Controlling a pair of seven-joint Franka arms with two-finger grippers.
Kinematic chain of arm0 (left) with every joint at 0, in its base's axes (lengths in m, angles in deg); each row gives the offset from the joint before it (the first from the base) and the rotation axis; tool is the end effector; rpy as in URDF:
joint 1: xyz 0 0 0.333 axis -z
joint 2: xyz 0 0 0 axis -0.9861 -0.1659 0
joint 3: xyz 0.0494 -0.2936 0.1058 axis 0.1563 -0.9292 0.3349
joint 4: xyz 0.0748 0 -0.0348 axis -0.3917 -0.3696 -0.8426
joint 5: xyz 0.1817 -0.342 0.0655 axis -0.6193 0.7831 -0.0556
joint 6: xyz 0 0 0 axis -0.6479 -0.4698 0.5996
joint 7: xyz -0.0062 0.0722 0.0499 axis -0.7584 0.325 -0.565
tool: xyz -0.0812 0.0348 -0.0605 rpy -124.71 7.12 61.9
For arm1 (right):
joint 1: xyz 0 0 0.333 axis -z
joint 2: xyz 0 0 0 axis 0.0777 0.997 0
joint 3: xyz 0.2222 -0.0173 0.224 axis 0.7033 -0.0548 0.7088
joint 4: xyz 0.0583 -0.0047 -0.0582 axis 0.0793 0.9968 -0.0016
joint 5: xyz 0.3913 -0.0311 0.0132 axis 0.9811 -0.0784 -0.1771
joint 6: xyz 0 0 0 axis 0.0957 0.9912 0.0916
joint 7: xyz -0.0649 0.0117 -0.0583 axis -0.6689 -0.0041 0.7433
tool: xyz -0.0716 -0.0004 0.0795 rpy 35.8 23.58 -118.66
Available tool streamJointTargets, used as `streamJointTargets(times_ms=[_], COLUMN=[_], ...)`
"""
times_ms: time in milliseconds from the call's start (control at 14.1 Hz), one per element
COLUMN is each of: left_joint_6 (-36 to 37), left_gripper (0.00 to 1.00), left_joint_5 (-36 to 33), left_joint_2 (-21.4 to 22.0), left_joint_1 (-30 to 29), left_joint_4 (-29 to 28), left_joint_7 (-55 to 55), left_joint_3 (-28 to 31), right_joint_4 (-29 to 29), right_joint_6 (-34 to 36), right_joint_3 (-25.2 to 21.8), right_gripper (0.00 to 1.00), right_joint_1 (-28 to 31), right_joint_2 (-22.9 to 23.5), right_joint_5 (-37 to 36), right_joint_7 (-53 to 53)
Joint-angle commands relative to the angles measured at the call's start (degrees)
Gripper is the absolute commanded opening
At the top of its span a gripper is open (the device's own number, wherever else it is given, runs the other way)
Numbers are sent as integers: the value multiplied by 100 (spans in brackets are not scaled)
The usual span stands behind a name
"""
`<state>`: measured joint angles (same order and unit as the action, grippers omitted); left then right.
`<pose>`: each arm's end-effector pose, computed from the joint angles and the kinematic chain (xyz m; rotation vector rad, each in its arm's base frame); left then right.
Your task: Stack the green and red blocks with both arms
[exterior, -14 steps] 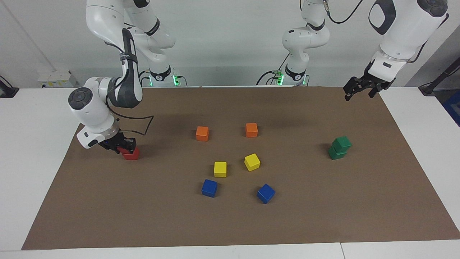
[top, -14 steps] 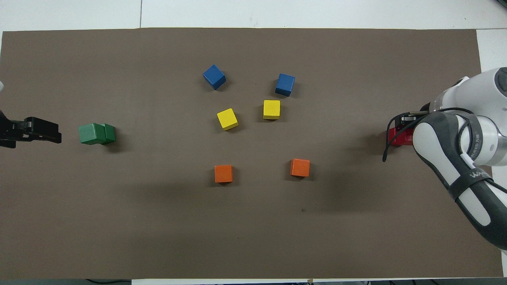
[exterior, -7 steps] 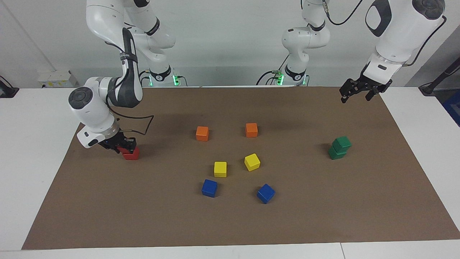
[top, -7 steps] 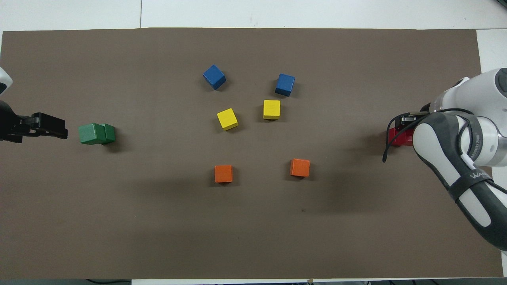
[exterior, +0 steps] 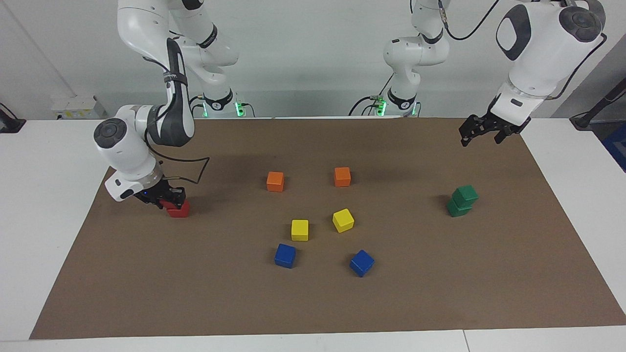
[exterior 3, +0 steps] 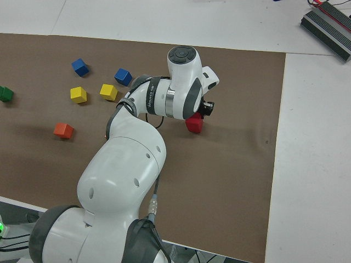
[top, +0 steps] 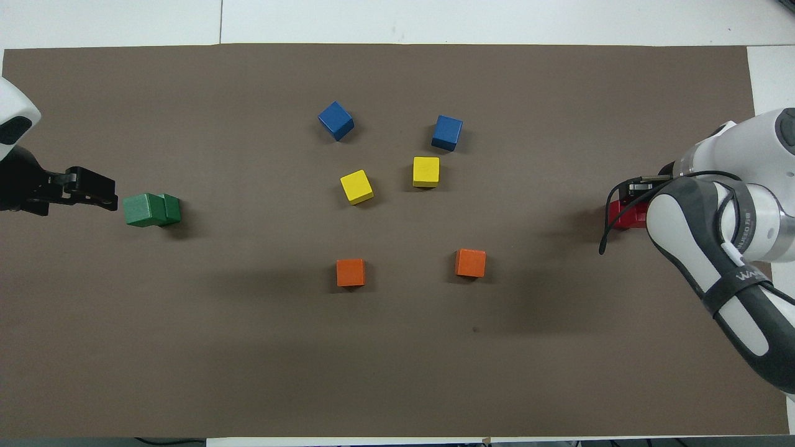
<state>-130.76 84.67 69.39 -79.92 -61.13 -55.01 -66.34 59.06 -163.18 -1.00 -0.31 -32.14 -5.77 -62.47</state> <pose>0.5554 -0.0318 0.5841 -3.1200 0.0141 0.1310 0.5878 -0.0540 0.3471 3.1323 -0.1020 -0.0548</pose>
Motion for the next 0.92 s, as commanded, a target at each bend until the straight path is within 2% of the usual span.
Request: streamJointTargets(times_ms=[0, 283, 354, 424, 495, 566, 636, 848], left_joint_6=[90, 107, 107, 107, 107, 107, 107, 107], left_gripper=[100, 100, 100, 100, 100, 100, 100, 100], left_joint_5=[52, 52, 52, 52, 52, 52, 52, 52], left_joint_2=[42, 69, 86, 112, 113, 113, 113, 121], left_joint_1=[44, 17, 17, 17, 8, 8, 8, 61], left_joint_4=[-64, -82, -82, -82, -82, -82, -82, -82], left_joint_7=[25, -1, -10, -10, -10, -10, -10, -19], left_joint_3=[64, 64, 64, 64, 64, 73, 64, 82], right_joint_4=[161, 153, 135, 135, 135, 126, 126, 117], right_joint_6=[-177, -195, -195, -195, -195, -195, -195, -195], right_joint_3=[60, 60, 60, 60, 60, 60, 60, 60], right_gripper=[0, 0, 6, 44, 74, 90, 99, 100], right_joint_1=[94, 94, 86, 86, 86, 86, 86, 86], right_joint_2=[-103, -103, -95, -86, -86, -86, -86, -86], right_joint_5=[-10, -10, -19, -10, -10, -10, -10, -10], right_joint_7=[-61, -61, -44, -35, -26, -9, 0, 0])
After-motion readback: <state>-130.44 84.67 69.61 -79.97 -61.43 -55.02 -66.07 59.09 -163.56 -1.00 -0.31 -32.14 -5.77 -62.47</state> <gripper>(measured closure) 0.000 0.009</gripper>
